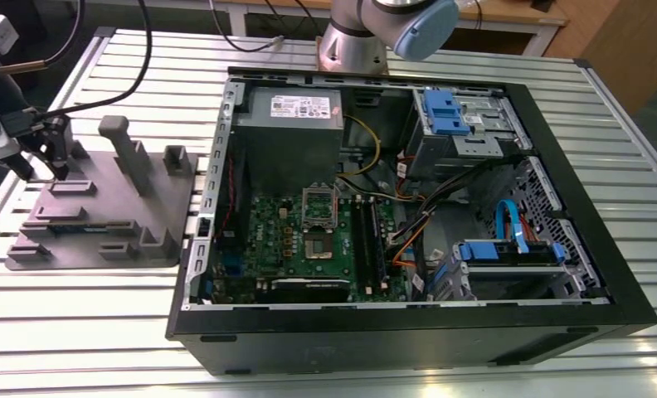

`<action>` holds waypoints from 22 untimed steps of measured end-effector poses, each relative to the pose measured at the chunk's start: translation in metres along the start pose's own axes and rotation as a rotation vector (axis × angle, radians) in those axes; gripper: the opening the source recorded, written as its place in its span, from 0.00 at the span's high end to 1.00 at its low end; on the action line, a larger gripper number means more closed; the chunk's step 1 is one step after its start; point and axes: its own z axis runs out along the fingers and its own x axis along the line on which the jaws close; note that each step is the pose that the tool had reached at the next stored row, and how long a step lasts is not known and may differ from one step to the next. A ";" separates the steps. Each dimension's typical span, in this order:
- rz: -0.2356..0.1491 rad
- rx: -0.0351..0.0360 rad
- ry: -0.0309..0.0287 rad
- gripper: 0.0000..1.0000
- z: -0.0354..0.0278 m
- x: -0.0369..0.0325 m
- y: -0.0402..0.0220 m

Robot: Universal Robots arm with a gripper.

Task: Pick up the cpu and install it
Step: 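Pick up the cpu and move it towards the insertion slot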

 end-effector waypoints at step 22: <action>0.000 0.0001 0.0000 0.53 -0.0049 0.0000 0.0002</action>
